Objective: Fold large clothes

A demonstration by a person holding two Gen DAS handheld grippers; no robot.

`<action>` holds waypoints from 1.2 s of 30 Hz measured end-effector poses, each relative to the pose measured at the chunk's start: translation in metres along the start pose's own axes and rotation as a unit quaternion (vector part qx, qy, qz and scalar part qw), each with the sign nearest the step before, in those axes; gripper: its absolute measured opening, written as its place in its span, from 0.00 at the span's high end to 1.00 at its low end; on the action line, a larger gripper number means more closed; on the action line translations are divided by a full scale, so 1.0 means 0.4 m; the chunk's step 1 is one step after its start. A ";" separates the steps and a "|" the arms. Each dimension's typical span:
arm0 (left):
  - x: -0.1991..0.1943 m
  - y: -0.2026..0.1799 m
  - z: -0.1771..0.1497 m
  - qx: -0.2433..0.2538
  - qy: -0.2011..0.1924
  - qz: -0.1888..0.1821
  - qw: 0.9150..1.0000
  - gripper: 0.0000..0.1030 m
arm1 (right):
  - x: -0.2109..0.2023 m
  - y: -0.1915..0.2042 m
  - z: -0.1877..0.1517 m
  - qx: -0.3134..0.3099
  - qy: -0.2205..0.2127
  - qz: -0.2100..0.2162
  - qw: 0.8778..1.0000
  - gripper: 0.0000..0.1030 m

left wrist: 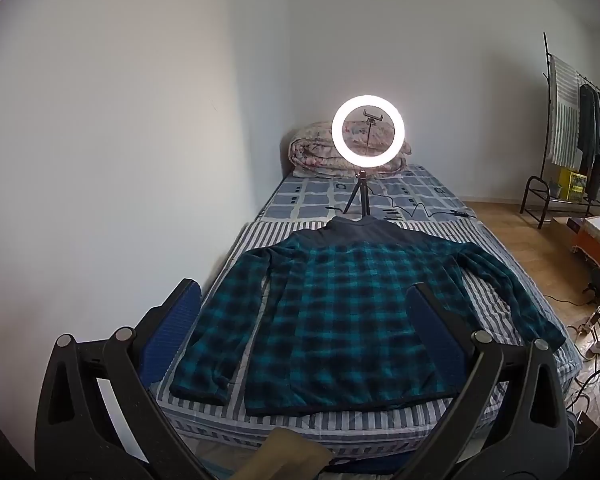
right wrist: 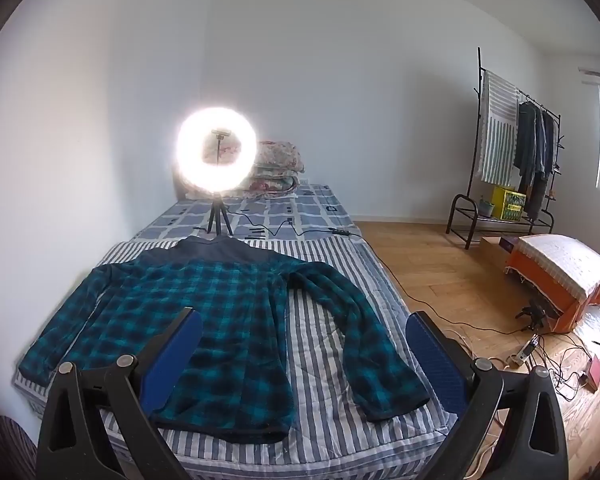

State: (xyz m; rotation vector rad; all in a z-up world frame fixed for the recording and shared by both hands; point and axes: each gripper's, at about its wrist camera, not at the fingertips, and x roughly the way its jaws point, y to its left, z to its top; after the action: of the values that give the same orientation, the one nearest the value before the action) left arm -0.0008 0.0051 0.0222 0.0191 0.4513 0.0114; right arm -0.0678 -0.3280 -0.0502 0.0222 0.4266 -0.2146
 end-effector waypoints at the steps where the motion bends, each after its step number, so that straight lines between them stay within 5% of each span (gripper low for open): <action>1: -0.010 -0.001 -0.003 -0.003 -0.004 0.001 1.000 0.00 | 0.002 0.010 -0.005 0.000 -0.002 0.000 1.000 0.00; 36: -0.034 0.024 -0.015 -0.011 -0.017 0.012 1.000 0.00 | -0.009 0.030 -0.005 -0.001 -0.009 -0.003 1.000 0.00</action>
State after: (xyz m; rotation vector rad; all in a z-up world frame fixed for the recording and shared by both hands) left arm -0.0158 0.0147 0.0228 0.0038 0.4171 0.0386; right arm -0.0693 -0.3154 -0.0509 0.0165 0.4097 -0.2191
